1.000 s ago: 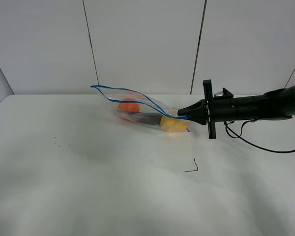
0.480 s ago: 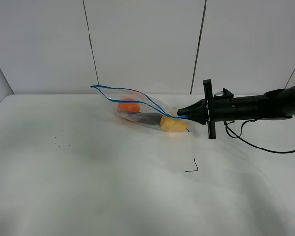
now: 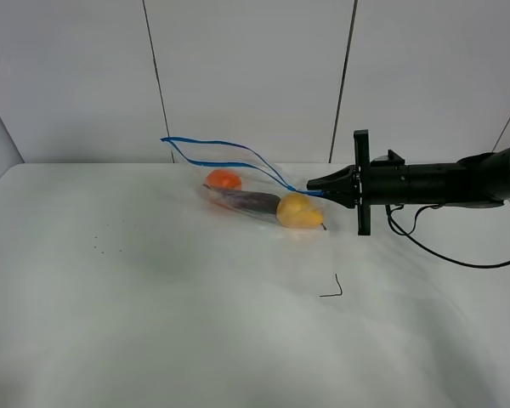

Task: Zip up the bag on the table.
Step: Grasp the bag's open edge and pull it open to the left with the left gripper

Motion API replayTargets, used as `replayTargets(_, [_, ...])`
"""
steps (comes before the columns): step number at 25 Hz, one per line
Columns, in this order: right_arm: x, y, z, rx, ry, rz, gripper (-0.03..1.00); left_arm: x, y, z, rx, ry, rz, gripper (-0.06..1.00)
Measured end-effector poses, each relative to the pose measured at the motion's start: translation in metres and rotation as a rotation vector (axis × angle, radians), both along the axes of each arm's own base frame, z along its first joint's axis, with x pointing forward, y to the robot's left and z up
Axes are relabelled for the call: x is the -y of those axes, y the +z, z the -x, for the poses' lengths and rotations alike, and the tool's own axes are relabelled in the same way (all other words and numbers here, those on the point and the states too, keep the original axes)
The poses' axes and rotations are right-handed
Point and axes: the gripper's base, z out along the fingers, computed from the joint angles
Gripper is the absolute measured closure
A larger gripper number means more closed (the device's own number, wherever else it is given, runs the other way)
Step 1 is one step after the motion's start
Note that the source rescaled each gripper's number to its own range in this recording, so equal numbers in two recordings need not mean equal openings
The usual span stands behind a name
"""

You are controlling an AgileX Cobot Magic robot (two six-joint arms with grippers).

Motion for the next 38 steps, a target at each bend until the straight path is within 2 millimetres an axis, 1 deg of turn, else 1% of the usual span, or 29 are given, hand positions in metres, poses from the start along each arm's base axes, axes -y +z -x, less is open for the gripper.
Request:
replayTargets(3, [0.0,0.0,-0.001,-0.004,-0.007,-0.006,0.97,0.009,-0.01,-0.028,0.022,-0.082,-0.072,-0.01])
replayTargets(6, [0.0,0.0,-0.001,-0.005,-0.008,-0.007,0.97,0.028,-0.02,-0.052,0.053,-0.202,-0.188,-0.01])
replayTargets(9, [0.0,0.001,-0.001,-0.005,-0.009,-0.008,0.97,0.059,-0.032,-0.068,0.081,-0.338,-0.279,-0.01])
replayTargets(13, [0.0,0.001,-0.001,-0.005,-0.009,-0.008,0.97,0.109,-0.051,-0.083,0.121,-0.486,-0.303,-0.01])
replayTargets(15, [0.0,0.001,-0.001,-0.005,-0.009,-0.008,0.97,0.134,-0.062,-0.088,0.145,-0.547,-0.303,-0.01])
replayTargets(19, [0.0,0.001,-0.001,-0.005,-0.009,-0.008,0.97,0.178,-0.085,-0.093,0.184,-0.657,-0.344,0.02])
replayTargets(22, [0.0,0.001,-0.001,-0.005,-0.009,-0.008,0.97,0.205,-0.111,-0.098,0.182,-0.727,-0.393,0.03])
replayTargets(24, [0.0,0.001,-0.001,-0.005,-0.009,-0.008,0.97,0.219,-0.126,-0.102,0.187,-0.754,-0.412,0.03])
replayTargets(26, [0.0,0.001,-0.001,-0.005,-0.009,-0.008,0.97,0.23,-0.141,-0.106,0.198,-0.772,-0.435,0.03])
replayTargets(29, [0.0,0.001,-0.001,-0.008,-0.01,-0.009,0.97,0.241,-0.158,-0.111,0.226,-0.782,-0.469,0.03])
replayTargets(32, [0.0,0.001,-0.001,-0.008,-0.01,-0.009,0.97,0.249,-0.171,-0.114,0.252,-0.785,-0.481,0.03])
replayTargets(35, [0.0,0.001,-0.001,-0.008,-0.01,-0.009,0.97,0.262,-0.18,-0.109,0.264,-0.822,-0.495,0.03])
replayTargets(38, [0.0,0.001,-0.001,-0.008,-0.01,-0.009,0.97,0.275,-0.183,-0.099,0.285,-0.885,-0.525,0.03])
